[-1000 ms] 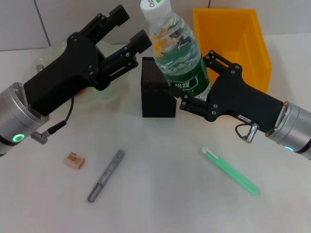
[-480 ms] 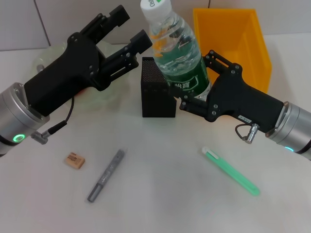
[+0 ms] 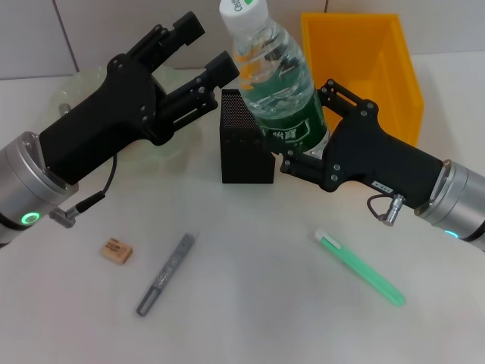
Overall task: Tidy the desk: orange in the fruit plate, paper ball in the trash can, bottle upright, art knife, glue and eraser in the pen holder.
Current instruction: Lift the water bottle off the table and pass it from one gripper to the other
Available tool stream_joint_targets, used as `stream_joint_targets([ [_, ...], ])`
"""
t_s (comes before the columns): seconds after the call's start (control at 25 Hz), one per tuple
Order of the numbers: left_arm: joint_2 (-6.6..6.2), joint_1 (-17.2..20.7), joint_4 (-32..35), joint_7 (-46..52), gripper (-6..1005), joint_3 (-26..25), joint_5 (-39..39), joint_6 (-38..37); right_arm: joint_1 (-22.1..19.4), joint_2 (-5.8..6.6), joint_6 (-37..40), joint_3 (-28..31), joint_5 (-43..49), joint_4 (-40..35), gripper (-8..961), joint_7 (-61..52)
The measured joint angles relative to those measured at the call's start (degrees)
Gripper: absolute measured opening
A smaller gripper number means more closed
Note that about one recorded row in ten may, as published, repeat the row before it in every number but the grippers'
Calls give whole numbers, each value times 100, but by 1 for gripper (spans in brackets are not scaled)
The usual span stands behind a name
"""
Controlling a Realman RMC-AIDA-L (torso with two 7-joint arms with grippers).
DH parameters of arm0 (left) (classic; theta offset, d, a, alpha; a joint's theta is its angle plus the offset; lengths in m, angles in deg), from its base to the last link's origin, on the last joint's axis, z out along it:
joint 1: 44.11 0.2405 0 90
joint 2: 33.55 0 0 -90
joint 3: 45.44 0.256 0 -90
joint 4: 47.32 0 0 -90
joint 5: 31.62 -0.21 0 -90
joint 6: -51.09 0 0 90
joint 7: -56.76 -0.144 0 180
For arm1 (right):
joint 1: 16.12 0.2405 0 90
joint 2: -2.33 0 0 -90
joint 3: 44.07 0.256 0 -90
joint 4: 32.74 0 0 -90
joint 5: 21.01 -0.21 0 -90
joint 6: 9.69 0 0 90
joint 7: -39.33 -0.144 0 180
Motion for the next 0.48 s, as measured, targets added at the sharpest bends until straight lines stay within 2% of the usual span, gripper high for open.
stream_joint_targets([
  [0.48, 0, -26, 0, 2, 760, -1, 0, 9, 19, -9, 12, -117, -8, 0, 769, 0],
])
